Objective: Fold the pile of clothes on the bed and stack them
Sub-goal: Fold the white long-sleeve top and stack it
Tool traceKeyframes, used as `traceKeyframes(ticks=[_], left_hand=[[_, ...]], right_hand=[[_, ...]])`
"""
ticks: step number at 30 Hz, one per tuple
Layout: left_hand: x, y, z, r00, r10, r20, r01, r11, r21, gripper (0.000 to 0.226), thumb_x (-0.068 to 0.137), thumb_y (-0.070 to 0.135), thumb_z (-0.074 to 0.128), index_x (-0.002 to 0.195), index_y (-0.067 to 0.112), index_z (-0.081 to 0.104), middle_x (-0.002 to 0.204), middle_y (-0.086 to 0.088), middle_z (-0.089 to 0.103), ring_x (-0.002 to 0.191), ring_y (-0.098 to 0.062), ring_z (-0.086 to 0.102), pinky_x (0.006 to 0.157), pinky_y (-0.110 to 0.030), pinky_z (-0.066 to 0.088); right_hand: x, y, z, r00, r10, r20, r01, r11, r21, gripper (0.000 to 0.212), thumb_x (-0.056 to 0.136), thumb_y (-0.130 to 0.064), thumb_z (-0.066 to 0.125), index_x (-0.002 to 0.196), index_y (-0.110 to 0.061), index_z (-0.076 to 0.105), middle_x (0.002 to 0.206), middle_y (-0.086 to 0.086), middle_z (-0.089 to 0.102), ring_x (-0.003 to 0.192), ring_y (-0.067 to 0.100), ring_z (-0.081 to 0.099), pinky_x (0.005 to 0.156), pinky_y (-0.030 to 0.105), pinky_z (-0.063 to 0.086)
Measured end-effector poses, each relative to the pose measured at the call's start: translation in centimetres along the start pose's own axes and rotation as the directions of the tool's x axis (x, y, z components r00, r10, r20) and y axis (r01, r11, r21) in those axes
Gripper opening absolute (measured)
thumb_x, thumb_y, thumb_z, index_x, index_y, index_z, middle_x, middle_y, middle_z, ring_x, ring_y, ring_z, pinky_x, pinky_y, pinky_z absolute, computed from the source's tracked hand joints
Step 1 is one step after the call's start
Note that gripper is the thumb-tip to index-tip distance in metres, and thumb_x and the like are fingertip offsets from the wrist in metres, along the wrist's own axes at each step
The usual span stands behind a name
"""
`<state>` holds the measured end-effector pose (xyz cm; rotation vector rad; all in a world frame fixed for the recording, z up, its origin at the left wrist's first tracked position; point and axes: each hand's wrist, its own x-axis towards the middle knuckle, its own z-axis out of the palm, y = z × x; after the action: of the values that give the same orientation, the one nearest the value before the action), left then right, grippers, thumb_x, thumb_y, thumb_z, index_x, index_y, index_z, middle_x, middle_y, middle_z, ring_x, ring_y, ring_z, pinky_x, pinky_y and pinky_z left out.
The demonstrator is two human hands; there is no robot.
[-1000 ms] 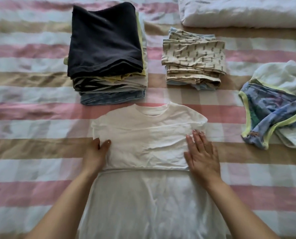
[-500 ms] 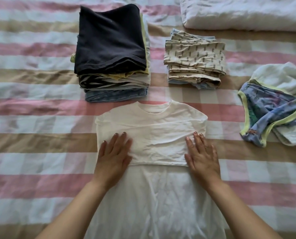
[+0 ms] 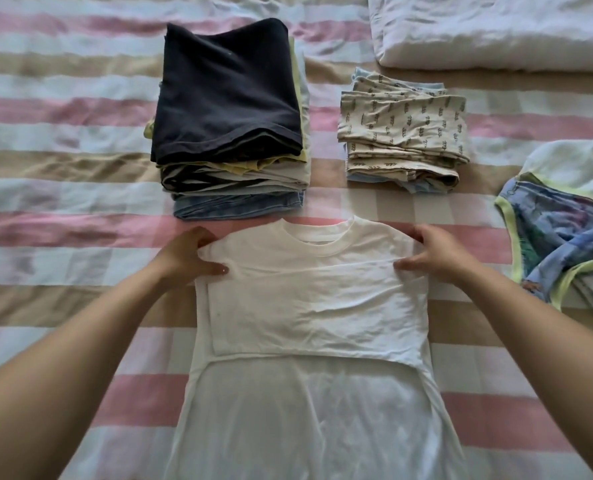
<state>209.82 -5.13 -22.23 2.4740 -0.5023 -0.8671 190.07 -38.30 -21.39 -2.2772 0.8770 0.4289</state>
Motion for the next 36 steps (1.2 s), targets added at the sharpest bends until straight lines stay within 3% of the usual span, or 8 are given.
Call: traceKeyframes(ticks=[5, 11, 16, 20, 22, 25, 32, 36], left_hand=[[0.4, 0.4, -0.3, 0.993, -0.026, 0.118, 0.012, 0.992, 0.123, 0.048, 0.067, 0.018, 0.082, 0.106, -0.003, 0.062, 0.097, -0.007, 0.061, 0.085, -0.021, 0.052, 0.072, -0.027, 0.036], [2.3, 1.9, -0.7, 0.977, -0.068, -0.201, 0.062, 0.997, -0.035, 0.067, 0.074, 0.021, 0.077, 0.129, 0.000, 0.048, 0.131, -0.017, 0.052, 0.117, -0.031, 0.050, 0.085, -0.027, 0.036], [2.6, 3.5, -1.0, 0.955, 0.126, -0.269, -0.153, 0.985, -0.078, 0.014, 0.077, 0.017, 0.073, 0.086, 0.011, 0.065, 0.077, 0.005, 0.058, 0.070, -0.009, 0.052, 0.055, -0.013, 0.039], [-0.2, 3.5, -0.8, 0.922, 0.142, -0.361, -0.239, 0.941, -0.240, 0.005, 0.077, 0.009, 0.072, 0.080, 0.009, 0.069, 0.067, 0.008, 0.062, 0.059, 0.003, 0.055, 0.053, -0.002, 0.037], [-2.8, 3.2, -0.8, 0.848, 0.254, -0.465, -0.350, 0.927, -0.132, 0.008, 0.073, 0.006, 0.075, 0.079, 0.003, 0.071, 0.066, 0.006, 0.061, 0.058, 0.011, 0.053, 0.055, -0.002, 0.037], [-7.3, 2.1, -0.5, 0.762, 0.436, -0.478, -0.437, 0.892, 0.118, 0.018, 0.071, 0.012, 0.077, 0.063, 0.000, 0.066, 0.059, -0.001, 0.056, 0.055, -0.003, 0.046, 0.052, -0.017, 0.037], [-17.8, -2.2, 2.9, 0.730, 0.565, -0.385, -0.522, 0.824, 0.219, 0.025, 0.080, 0.016, 0.058, 0.073, -0.003, 0.071, 0.074, -0.012, 0.067, 0.071, -0.017, 0.058, 0.067, -0.019, 0.044], [-20.7, -4.9, 6.4, 0.751, 0.600, -0.277, -0.530, 0.797, 0.290, 0.040, 0.089, 0.028, 0.051, 0.071, -0.001, 0.072, 0.073, -0.010, 0.068, 0.067, -0.024, 0.064, 0.060, -0.028, 0.052]], right_hand=[[0.1, 0.2, -0.6, 0.988, 0.046, 0.146, -0.049, 0.999, 0.015, 0.020, 0.066, -0.016, 0.083, 0.079, -0.008, 0.070, 0.077, 0.006, 0.069, 0.064, 0.016, 0.061, 0.059, 0.026, 0.047], [2.7, -0.9, -2.4, 0.993, 0.039, -0.115, -0.029, 0.996, 0.089, 0.014, 0.074, -0.020, 0.077, 0.077, -0.017, 0.064, 0.079, 0.009, 0.068, 0.068, 0.022, 0.059, 0.063, 0.034, 0.049], [4.0, -1.6, -2.8, 0.983, -0.032, -0.178, 0.037, 0.999, 0.026, 0.023, 0.077, -0.015, 0.074, 0.099, -0.015, 0.067, 0.095, 0.005, 0.066, 0.088, 0.021, 0.059, 0.075, 0.032, 0.045], [0.7, -1.0, -1.9, 0.950, -0.106, -0.293, 0.147, 0.981, 0.123, 0.006, 0.077, -0.010, 0.072, 0.079, -0.006, 0.068, 0.076, 0.015, 0.065, 0.071, 0.020, 0.054, 0.061, 0.028, 0.038], [-2.0, -0.5, -1.6, 0.907, -0.179, -0.381, 0.232, 0.968, 0.098, 0.013, 0.075, -0.009, 0.074, 0.069, -0.005, 0.063, 0.063, 0.009, 0.057, 0.060, 0.018, 0.048, 0.054, 0.022, 0.032], [-7.0, 0.5, -1.2, 0.830, -0.310, -0.464, 0.349, 0.937, -0.001, 0.011, 0.071, -0.007, 0.076, 0.070, -0.003, 0.066, 0.064, 0.005, 0.055, 0.059, 0.020, 0.046, 0.058, 0.009, 0.034], [-18.8, 5.2, 2.8, 0.806, -0.403, -0.434, 0.400, 0.911, -0.104, 0.019, 0.064, 0.008, 0.062, 0.078, -0.001, 0.071, 0.073, 0.012, 0.063, 0.074, 0.018, 0.053, 0.069, 0.016, 0.038], [-22.5, 7.8, 7.4, 0.841, -0.451, -0.300, 0.404, 0.891, -0.206, 0.029, 0.052, 0.019, 0.078, 0.072, -0.001, 0.071, 0.070, 0.012, 0.065, 0.065, 0.028, 0.061, 0.062, 0.022, 0.040]])
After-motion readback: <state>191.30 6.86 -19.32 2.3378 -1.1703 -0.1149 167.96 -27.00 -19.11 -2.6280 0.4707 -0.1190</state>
